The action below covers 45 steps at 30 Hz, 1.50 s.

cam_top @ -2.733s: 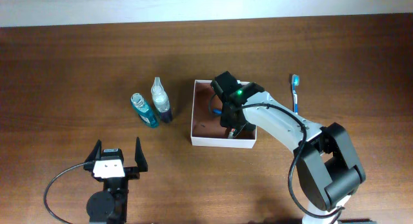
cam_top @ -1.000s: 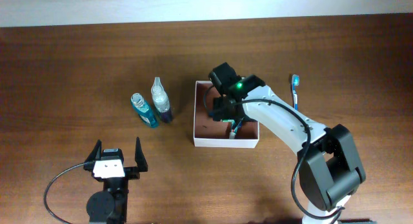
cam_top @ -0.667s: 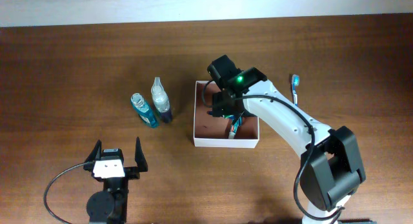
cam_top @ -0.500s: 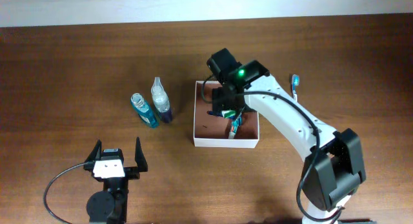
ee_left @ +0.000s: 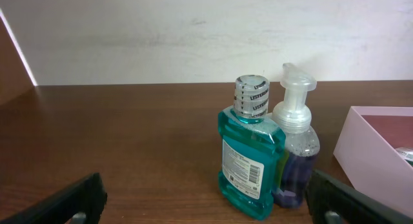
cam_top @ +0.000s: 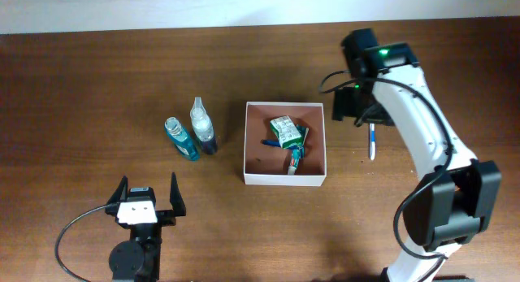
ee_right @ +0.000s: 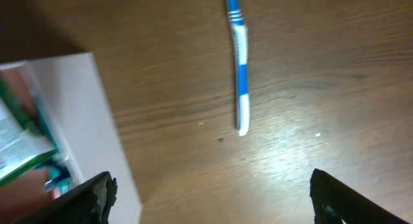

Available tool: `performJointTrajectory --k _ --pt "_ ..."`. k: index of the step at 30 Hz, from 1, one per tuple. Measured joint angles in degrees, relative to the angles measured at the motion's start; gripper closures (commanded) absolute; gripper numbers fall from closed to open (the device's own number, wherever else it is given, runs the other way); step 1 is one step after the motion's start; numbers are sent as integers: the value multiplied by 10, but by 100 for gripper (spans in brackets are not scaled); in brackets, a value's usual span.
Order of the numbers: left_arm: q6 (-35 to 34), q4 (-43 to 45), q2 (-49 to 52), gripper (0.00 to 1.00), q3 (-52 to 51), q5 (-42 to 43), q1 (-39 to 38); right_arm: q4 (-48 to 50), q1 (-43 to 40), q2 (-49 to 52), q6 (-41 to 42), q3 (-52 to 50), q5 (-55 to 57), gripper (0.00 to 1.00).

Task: Pack container
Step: 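Move the right gripper right over the blue toothbrush, then lower the right gripper and grasp the blue toothbrush handle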

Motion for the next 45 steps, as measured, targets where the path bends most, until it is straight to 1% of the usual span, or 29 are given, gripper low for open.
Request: performJointTrajectory --k 3,7,13,17,22,23,27,33,34,36,41,42,45 --pt "0 0 0 1 0 0 0 32 -26 -1 -26 -23 -2 11" --pt "0 0 0 1 0 0 0 101 -62 -1 -48 -81 -15 11" --pt "0 0 0 0 0 0 0 245 -129 -1 -111 -188 -103 12" --pt "0 0 0 0 0 0 0 285 -151 -1 -148 -231 -128 17" --pt "0 0 0 0 0 0 0 330 -151 -1 -178 -258 -141 21" --pt "0 0 0 0 0 0 0 338 -151 -1 -181 -263 -143 24" --pt "0 0 0 0 0 0 0 351 -151 -1 -192 -274 -144 30" --pt "0 0 0 0 0 0 0 364 -151 0 -208 -275 -145 36" --pt "0 0 0 0 0 0 0 368 -151 3 -212 -275 -145 40" --pt "0 0 0 1 0 0 0 373 -151 8 -216 -275 -143 43" --pt "0 0 0 0 0 0 0 377 -151 21 -220 -275 -125 46" --pt "0 0 0 0 0 0 0 379 -151 23 -220 -275 -124 49" --pt "0 0 0 1 0 0 0 380 -150 29 -221 -275 -120 52"
